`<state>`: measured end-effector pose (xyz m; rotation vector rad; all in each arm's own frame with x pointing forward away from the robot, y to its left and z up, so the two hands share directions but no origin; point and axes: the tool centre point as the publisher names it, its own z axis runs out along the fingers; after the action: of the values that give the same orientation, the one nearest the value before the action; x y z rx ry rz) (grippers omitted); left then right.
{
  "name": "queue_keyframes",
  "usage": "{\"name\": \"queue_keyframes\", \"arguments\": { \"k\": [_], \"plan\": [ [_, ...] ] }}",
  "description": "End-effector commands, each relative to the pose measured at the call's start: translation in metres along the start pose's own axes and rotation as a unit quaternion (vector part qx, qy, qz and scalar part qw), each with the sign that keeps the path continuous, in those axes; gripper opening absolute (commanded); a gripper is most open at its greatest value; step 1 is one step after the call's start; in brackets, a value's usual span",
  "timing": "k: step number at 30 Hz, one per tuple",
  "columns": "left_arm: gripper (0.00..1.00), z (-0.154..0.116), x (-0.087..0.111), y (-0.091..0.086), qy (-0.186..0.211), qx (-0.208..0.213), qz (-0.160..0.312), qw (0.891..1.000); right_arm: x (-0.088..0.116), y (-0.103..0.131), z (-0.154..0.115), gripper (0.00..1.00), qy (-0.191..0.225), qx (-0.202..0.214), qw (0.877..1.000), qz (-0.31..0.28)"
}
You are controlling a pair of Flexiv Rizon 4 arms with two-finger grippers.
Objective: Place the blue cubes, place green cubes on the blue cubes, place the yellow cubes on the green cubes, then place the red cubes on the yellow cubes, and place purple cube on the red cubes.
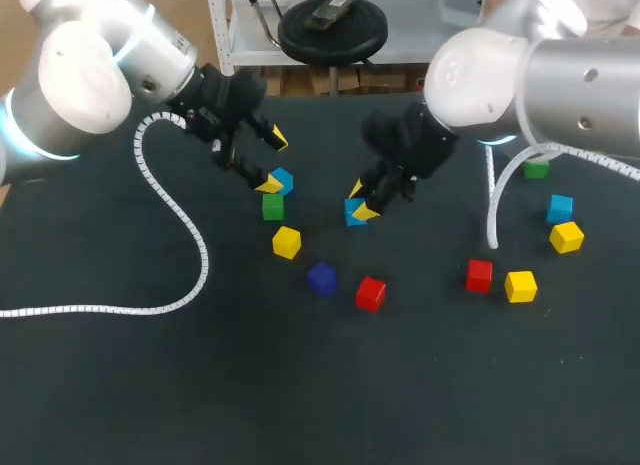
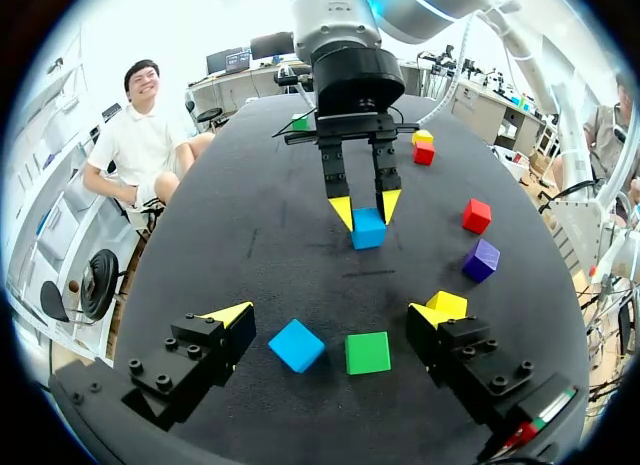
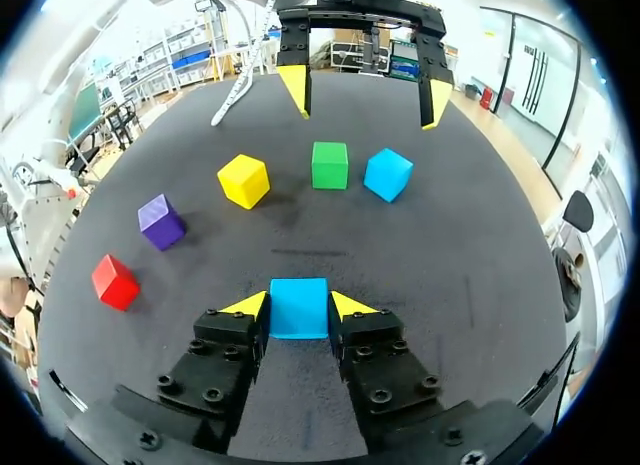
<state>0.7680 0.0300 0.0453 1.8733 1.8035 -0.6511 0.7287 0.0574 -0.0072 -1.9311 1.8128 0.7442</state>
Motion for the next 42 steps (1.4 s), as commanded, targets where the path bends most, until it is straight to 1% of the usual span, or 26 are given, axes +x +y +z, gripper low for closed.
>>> {"name": "queue_keyframes", "arguments": {
  "k": [1, 7, 15, 20, 30, 42],
  "plan": [
    [1.00, 0.000, 0.001, 0.001, 0.000, 0.001, 0.001, 1.000, 0.002, 0.006, -0.005, 0.00, -0.002, 0.007, 1.000, 0.004],
    [1.00, 0.000, 0.001, 0.001, 0.000, 0.001, 0.001, 1.000, -0.001, 0.016, -0.011, 0.00, -0.003, 0.019, 1.000, 0.011],
    [1.00, 0.000, 0.001, 0.001, 0.000, 0.001, 0.001, 1.000, 0.000, 0.021, -0.008, 0.00, 0.000, 0.020, 1.000, 0.017],
    [1.00, 0.000, 0.001, 0.001, 0.000, 0.001, 0.001, 1.000, 0.000, 0.022, -0.005, 0.00, 0.001, 0.023, 0.999, 0.022],
    [1.00, 0.000, 0.001, 0.001, 0.000, 0.001, 0.001, 1.000, 0.000, 0.024, 0.002, 0.00, 0.001, 0.017, 1.000, 0.025],
    [1.00, 0.000, 0.001, 0.001, 0.000, 0.001, 0.001, 1.000, 0.002, 0.023, 0.001, 0.00, 0.003, 0.022, 0.999, 0.024]
  ]
}}
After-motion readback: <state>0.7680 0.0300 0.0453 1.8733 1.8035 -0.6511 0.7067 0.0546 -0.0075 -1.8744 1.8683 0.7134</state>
